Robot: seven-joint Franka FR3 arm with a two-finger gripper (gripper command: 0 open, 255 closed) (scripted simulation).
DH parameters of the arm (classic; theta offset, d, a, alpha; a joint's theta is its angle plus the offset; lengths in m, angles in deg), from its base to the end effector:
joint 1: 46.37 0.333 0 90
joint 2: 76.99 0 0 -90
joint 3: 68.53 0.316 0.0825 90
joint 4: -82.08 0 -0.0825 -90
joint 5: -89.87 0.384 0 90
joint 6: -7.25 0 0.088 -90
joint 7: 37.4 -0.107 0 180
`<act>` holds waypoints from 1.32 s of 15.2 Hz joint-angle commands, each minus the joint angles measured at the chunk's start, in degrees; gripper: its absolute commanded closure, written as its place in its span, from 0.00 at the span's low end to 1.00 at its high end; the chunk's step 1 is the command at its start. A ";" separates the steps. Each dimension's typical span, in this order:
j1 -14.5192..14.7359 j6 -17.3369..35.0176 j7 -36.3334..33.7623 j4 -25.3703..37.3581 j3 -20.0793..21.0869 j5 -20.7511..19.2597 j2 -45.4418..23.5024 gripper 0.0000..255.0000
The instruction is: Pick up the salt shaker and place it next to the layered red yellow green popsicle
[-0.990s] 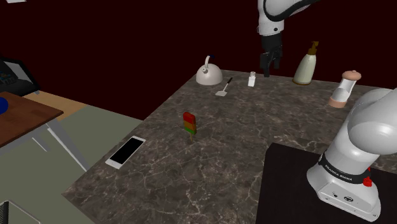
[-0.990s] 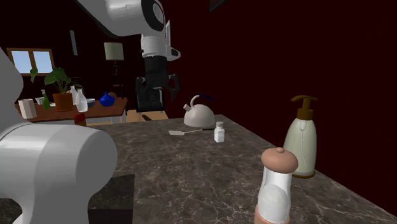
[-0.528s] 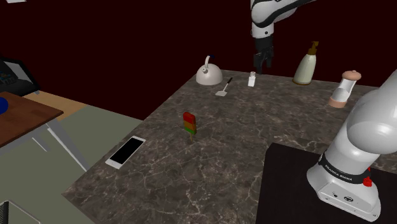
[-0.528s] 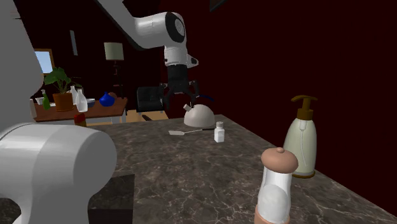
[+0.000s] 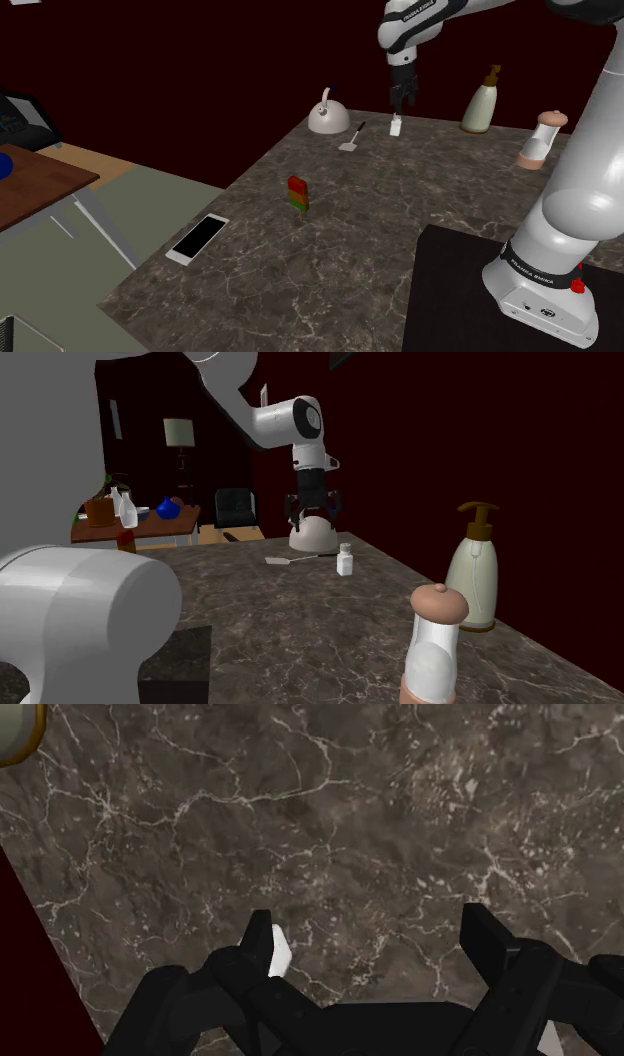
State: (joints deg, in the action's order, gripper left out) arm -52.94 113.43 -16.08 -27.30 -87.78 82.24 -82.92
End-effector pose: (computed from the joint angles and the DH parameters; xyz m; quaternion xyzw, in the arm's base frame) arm 0.5076 -0.2523 0.4338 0.9938 -0.0161 -0.1022 0.0419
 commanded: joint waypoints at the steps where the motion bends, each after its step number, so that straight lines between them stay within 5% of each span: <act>1: -1.02 -0.30 2.18 4.98 -0.51 1.40 -4.65 0.00; 9: -6.71 -3.06 8.84 25.83 -0.59 6.66 -22.79 0.00; 20: -6.94 2.54 8.88 20.77 -0.53 6.76 -23.33 0.00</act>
State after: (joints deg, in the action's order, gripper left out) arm -59.88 115.86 -7.20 -6.46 -88.31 88.98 -106.22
